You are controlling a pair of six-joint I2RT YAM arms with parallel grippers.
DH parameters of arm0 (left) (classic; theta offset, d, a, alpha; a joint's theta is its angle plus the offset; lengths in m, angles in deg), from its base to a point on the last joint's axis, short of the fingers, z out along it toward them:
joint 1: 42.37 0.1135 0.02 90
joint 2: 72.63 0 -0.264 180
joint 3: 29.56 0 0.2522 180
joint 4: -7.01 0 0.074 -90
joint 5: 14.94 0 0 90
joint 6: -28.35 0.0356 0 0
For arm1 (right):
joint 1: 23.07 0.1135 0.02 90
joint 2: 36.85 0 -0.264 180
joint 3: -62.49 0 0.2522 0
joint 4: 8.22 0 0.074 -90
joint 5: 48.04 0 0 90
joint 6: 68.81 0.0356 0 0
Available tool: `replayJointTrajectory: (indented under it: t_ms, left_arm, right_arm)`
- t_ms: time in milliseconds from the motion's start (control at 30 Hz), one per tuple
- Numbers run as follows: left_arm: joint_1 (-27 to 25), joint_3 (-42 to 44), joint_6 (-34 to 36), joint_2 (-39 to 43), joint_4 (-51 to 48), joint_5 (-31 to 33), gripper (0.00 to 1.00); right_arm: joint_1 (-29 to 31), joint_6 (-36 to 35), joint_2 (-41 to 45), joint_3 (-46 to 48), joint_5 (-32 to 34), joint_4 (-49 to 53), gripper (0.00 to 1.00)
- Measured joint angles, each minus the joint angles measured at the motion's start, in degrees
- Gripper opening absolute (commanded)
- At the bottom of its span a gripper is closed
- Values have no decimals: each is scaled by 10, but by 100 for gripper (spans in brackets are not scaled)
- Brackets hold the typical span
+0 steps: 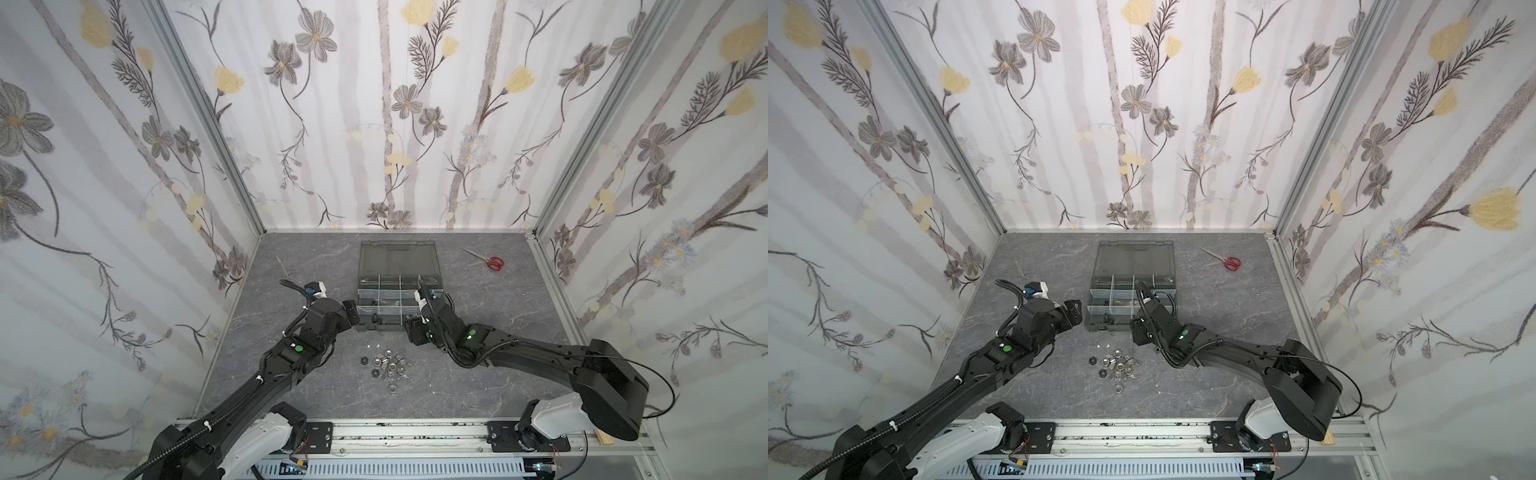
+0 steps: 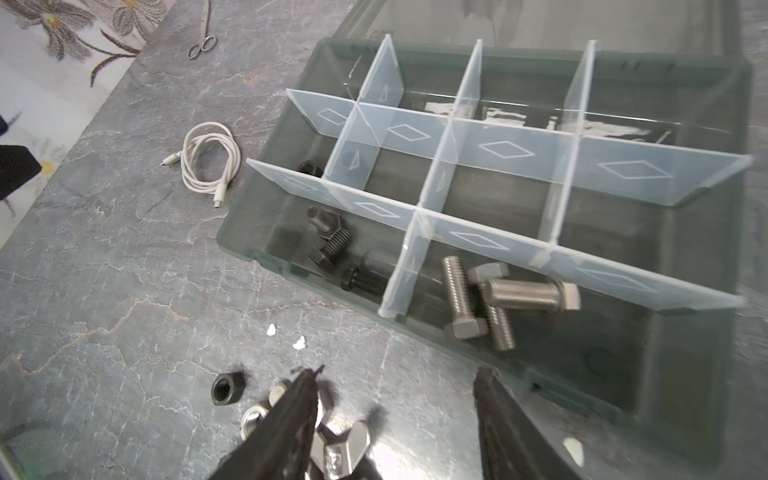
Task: Sort the screws and nuts into containers
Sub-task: 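Raise the left gripper from the box while the right moves over the nut pile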
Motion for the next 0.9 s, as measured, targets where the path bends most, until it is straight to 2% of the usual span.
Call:
replayJointTrajectory:
  t_ms: [467,900]
  left_arm:
    - [3,52,-19,69,2,-15,100]
    - [10,125,-67,220,1,15,100]
  right_arm:
    - [40,-16,-97,-73,-45,-8,61]
    - [71,-46,-171,-147,-76,14,61]
